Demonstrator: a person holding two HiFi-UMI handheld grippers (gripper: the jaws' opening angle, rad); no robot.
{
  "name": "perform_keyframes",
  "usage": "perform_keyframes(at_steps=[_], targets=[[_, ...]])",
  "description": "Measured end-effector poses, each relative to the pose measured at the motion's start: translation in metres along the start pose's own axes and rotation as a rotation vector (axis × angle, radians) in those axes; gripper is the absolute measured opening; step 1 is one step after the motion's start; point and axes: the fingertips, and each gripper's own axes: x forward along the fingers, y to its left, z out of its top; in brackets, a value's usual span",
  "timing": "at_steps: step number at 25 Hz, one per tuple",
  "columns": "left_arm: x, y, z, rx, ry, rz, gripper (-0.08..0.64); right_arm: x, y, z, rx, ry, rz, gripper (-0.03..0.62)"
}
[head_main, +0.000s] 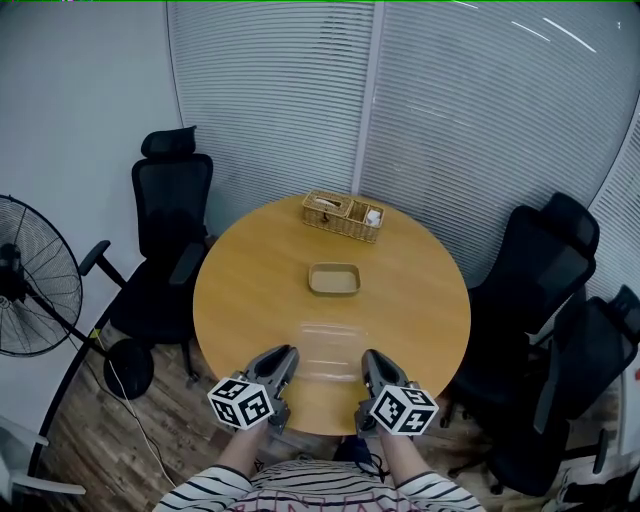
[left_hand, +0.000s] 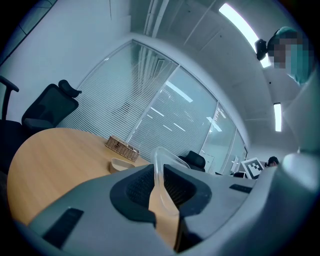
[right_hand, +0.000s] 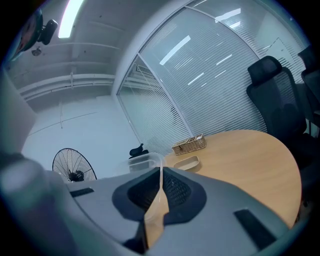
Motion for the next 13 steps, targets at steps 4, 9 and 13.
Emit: perform_keyframes(at_steps=[4,9,13], targets=[[-0.0015,-0.0021,-0.0021,0.000,0.001,0.004,0.067,-0.0024,-0.0005,-0.0004,-0.004,0.003,0.000,0.040],[-0.0008,-0.0032,-0.0041,0.002,0.001,0.010,0.067,-0.0021,-0.0030,-0.0010,-0.005,0.007,0.004,0.040],[-0.0020,-0.0031,-0.0061,-0.002,-0.002,0.018,0.067,-0.0025,-0.0039,-0.0034,-0.001,0.012,0.005,0.040]])
